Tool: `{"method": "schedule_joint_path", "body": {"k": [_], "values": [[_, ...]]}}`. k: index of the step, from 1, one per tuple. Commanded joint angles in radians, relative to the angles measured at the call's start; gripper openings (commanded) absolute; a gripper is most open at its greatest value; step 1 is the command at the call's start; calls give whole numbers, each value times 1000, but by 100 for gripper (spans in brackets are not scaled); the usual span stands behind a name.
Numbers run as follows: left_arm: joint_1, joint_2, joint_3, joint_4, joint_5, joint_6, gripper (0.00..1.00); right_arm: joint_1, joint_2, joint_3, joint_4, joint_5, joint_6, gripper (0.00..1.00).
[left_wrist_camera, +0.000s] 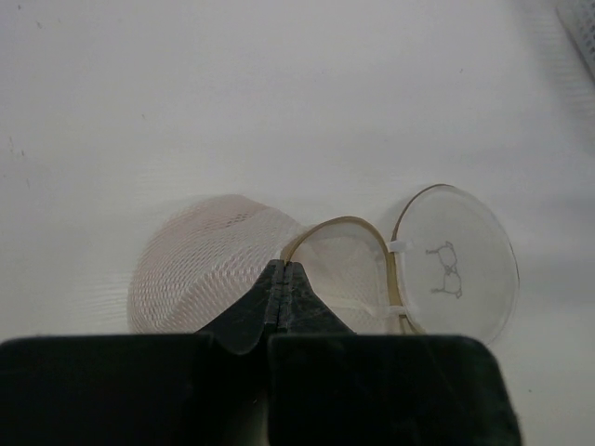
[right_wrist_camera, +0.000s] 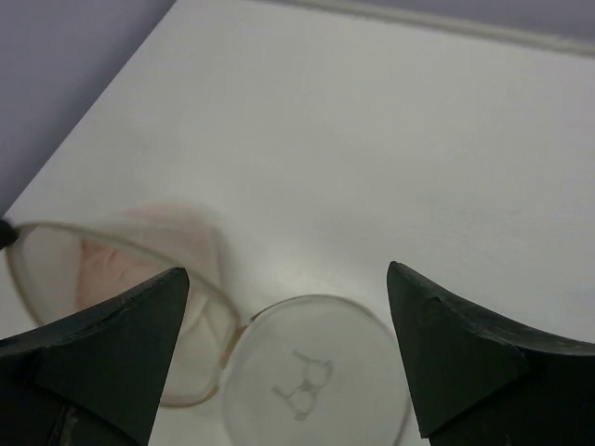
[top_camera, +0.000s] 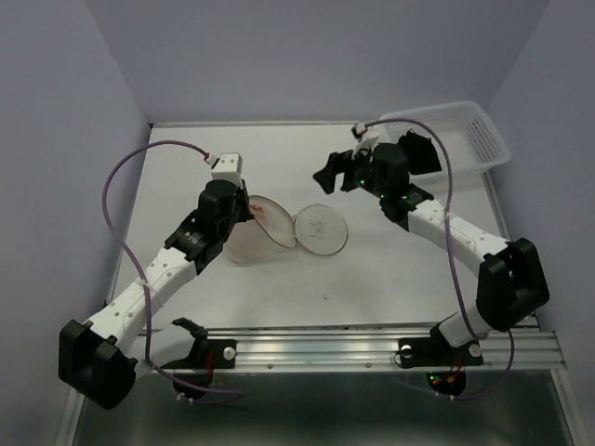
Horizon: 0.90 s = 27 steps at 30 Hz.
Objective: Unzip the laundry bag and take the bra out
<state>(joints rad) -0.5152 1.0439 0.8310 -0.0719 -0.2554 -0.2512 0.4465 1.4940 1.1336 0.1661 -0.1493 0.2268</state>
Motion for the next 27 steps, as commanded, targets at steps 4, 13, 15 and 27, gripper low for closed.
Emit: {"method": "schedule_joint_path", "body": {"k": [4,13,15,27], "values": [[3,21,2,63,24,16,0,222,77,-147,318,-87,84,90],[3,56,8,61,59,15,0,351,293,-130,463,-95,178,83],[3,62,11,60,67,12,0,363,331,-124,493,-85,190,83],[3,84,19,52,107,10,0,373,494,-49,579,-32,213,88]]}}
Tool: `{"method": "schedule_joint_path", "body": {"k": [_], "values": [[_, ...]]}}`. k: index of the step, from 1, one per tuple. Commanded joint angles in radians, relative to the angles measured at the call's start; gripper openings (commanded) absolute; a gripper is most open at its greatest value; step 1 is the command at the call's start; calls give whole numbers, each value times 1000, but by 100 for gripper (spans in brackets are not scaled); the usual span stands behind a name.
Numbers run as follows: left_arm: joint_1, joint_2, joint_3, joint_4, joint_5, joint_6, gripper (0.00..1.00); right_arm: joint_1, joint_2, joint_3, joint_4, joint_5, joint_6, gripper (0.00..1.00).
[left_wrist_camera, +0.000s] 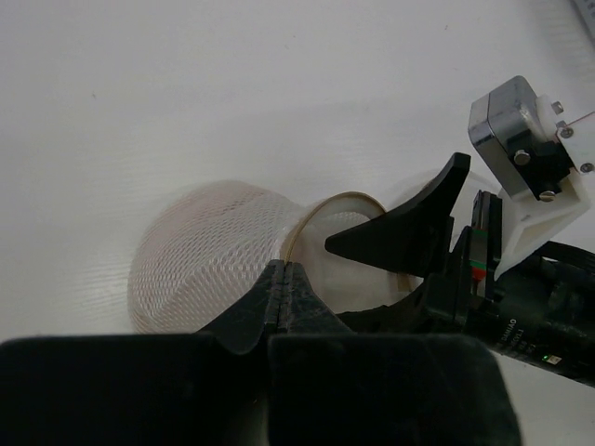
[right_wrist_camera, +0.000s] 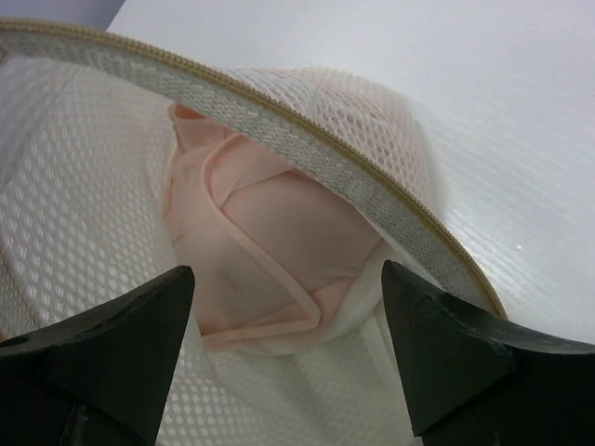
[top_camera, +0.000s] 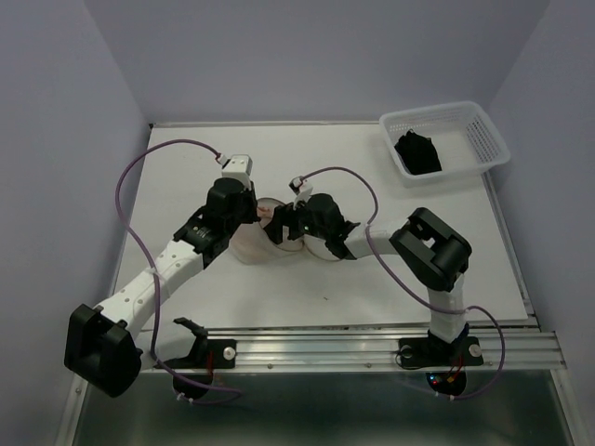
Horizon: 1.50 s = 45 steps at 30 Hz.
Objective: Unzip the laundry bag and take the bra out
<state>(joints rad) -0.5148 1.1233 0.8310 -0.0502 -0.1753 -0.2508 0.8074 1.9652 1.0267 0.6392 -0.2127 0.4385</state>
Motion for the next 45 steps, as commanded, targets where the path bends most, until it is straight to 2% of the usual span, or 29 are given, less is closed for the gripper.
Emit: {"method": "schedule_joint_path", "body": {"k": [1,7,11,16,19,22,23,25,26,27,29,39,45], "values": [[1,6,19,29,30,12,0,21,32,64,108,32,-3,89],[1,16,23,26,59,12,0,21,77,93,117,49,-24,90],[1,15,23,27,65,12,0,30,113,141,83,39,-35,97],[1,18,23,27,71,12,0,39,165,156,60,21,-34,96],[2,18,23,26,69,13,0,39,195,156,43,25,-30,87],[1,13,22,24,63,13,0,39,186,141,43,32,-35,65],[2,13,22,23,57,15,0,39,176,130,45,36,-43,49],[2,15,23,21,51,15,0,39,144,116,42,50,-55,32],[2,18,25,16,51,15,0,39,130,112,40,55,-70,21],[2,23,26,12,48,15,0,39,117,108,36,61,-79,17],[1,32,33,0,42,15,0,39,71,99,17,78,-107,13],[2,81,60,-63,-41,-4,0,39,-109,62,-111,78,-210,9],[1,83,65,-77,-75,-19,0,39,-187,26,-160,148,-268,6]]}}
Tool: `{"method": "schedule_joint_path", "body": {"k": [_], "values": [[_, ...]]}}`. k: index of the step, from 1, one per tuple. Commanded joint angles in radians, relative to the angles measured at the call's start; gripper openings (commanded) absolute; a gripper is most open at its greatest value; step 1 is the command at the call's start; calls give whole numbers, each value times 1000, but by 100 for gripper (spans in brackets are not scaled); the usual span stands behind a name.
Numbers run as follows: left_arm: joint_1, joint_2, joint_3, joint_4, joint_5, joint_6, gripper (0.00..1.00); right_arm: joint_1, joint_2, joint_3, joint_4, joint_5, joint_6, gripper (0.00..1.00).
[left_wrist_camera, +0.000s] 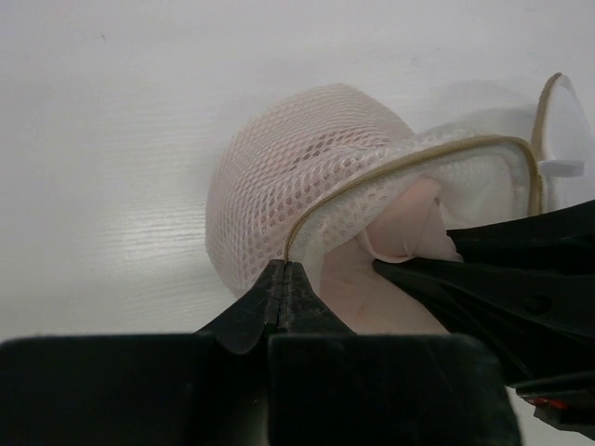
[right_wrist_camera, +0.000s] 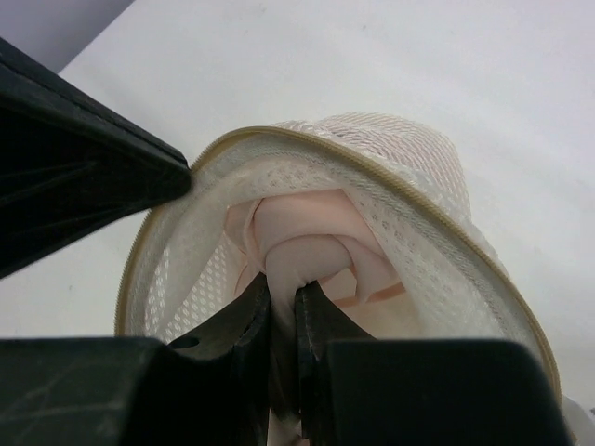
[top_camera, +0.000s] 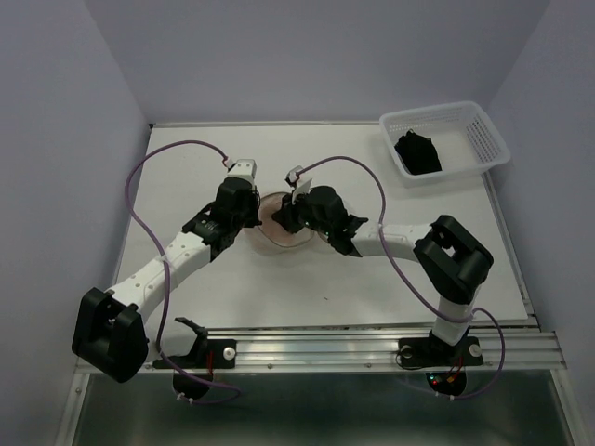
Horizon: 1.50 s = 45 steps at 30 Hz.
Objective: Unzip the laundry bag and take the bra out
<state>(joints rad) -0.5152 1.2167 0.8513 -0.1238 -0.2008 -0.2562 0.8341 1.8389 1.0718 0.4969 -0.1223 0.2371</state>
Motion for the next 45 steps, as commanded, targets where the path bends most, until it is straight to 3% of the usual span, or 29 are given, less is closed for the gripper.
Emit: {"method": "schedule_joint_path", "body": {"k": [1,9,25,29,32,36,45], "values": [[3,-16,45,-5,-75,-17,0,13,-66,-16,-52,58,-77,5],[24,-34,48,-27,-166,-49,0,13,-133,-7,-238,-103,-142,6],[40,9,63,-63,-164,-58,0,-9,-457,-75,-198,-105,-176,5],[41,-3,58,-45,-137,-57,0,-18,-509,-108,-153,-10,-171,2],[41,-29,43,-19,-118,-52,0,-55,-521,-98,-153,145,-196,1],[41,-42,40,-16,-111,-48,0,-137,-529,-61,-155,222,-202,1],[40,-45,42,-14,-88,-43,0,-331,-475,167,-162,440,-337,1]]}}
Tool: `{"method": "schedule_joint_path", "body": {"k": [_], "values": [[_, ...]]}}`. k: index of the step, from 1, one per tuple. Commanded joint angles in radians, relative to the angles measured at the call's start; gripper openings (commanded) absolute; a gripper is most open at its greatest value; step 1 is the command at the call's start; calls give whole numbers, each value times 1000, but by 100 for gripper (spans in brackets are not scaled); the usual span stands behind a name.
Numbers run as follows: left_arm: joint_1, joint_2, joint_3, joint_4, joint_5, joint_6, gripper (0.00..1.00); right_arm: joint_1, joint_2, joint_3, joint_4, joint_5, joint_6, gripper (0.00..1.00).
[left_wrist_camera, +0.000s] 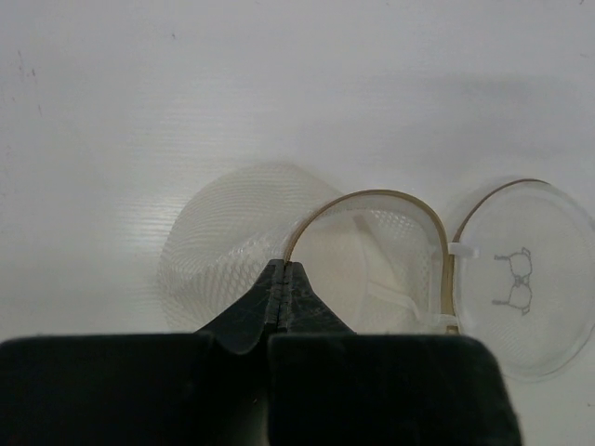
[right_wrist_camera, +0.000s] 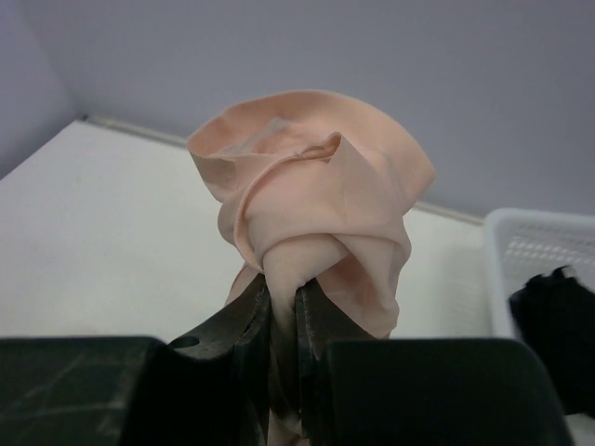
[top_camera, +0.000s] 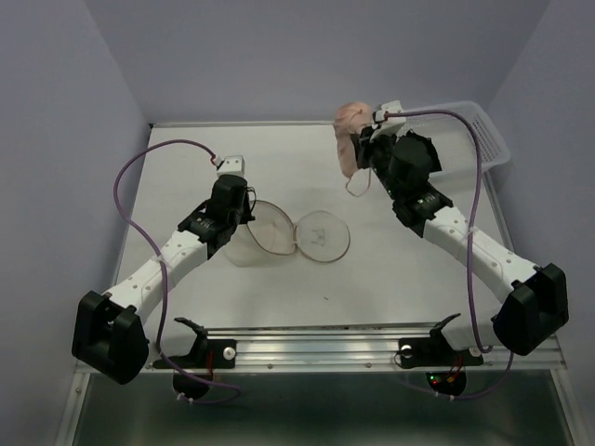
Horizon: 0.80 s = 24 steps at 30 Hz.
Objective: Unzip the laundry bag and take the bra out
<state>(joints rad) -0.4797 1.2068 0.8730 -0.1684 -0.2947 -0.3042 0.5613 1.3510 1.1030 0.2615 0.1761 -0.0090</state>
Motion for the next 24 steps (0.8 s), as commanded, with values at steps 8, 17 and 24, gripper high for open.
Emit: {"method": "schedule_joint_path", "body": {"k": [8,17,24], "values": [[6,-47,20,29,11,8,0,-290,207,307,127,250,-135,1],[6,-62,14,26,3,14,0,-506,451,490,148,247,-54,1],[6,-56,14,26,9,16,0,-583,641,673,128,197,-19,2]]}}
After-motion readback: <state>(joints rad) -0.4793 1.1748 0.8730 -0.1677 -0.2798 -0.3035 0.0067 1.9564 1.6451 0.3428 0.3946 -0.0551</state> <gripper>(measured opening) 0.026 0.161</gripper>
